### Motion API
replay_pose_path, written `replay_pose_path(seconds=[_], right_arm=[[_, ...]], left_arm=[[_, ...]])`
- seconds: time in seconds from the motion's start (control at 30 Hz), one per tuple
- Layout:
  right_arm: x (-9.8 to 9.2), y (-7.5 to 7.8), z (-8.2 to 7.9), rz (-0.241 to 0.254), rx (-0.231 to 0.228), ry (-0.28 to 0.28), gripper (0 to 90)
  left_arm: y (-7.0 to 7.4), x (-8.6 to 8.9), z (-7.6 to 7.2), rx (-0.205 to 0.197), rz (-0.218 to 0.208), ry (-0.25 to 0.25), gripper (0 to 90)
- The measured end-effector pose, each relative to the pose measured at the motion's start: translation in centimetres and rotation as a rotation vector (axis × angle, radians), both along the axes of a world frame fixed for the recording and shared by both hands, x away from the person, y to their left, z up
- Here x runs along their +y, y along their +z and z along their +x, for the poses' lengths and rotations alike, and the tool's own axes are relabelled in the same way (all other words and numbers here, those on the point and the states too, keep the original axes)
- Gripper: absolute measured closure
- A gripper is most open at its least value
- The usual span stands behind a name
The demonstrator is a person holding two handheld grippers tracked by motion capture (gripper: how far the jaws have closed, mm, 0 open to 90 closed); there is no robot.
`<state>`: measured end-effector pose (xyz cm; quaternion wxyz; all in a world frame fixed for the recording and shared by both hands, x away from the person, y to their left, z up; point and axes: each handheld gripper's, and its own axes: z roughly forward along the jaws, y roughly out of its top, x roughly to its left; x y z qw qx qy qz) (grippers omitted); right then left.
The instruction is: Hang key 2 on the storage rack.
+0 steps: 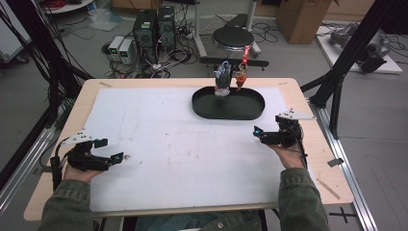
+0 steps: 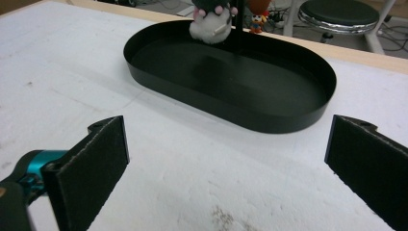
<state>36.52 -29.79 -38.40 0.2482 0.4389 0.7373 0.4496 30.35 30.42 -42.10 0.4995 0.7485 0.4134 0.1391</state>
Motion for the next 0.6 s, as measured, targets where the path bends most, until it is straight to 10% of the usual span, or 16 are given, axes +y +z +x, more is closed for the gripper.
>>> replay_pose_path(seconds=[0.6], right_arm=[[-2.5,-2.1,-3.5,0.042,-0.077,-0.015,0.5]], left_arm=[[0.0,-0.1,-0.1,-0.004,0.002,0.001,1.7]])
